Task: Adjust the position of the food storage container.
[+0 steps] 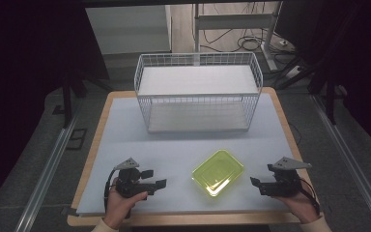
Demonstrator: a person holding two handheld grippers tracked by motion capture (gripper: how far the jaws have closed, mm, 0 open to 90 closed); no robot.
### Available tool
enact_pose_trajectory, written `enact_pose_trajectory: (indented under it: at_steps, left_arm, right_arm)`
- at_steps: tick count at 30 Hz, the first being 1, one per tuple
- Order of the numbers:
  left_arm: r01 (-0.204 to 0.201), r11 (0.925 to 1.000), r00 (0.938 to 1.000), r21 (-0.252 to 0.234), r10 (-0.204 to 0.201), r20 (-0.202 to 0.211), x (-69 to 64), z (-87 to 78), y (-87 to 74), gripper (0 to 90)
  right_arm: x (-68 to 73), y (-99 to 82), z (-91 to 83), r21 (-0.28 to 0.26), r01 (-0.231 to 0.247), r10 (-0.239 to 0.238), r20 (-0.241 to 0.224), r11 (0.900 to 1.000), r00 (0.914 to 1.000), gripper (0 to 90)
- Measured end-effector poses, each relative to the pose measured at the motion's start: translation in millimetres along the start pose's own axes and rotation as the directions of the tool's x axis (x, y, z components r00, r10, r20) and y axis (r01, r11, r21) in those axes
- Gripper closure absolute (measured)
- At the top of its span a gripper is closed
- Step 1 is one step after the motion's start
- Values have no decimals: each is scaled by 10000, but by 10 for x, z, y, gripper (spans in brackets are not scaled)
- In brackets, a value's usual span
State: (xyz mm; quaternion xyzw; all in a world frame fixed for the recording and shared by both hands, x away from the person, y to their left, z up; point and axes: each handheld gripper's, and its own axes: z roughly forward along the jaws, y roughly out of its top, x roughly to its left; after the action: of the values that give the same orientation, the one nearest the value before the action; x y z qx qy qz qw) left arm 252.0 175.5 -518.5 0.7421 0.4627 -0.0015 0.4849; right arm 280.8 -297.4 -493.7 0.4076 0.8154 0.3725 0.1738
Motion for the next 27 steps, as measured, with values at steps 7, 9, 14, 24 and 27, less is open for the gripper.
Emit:
enact_pose_trajectory:
  at_steps: [7, 9, 14, 24, 27]
  left_arm:
    - [49, 10000, 9999, 53, -48, -158, 12, -1, -2, 206]
    - [36, 10000, 9998, 55, -35, -176, 8, -6, -1, 206]
    - [53, 10000, 9998, -12, -53, -171, 6, -28, 11, 206]
    - [-97, 9999, 9994, -92, 94, -320, -5, -62, 29, 206]
    - [-126, 9999, 9994, -54, 124, -325, -11, -55, 27, 206]
  right_arm:
    - [-22, -1, -68, -144, 150, -150, 20, 9998, 9999, 203]
    - [-12, 2, -95, -175, 226, -226, -10, 9996, 9997, 215]
    - [-12, 40, -172, -366, 319, -327, -197, 9988, 9993, 326]
    - [-52, 70, -237, -284, 415, -439, -898, 9987, 9950, 785]
    - [-16, 92, -269, -295, 685, -713, -1095, 9972, 9914, 854]
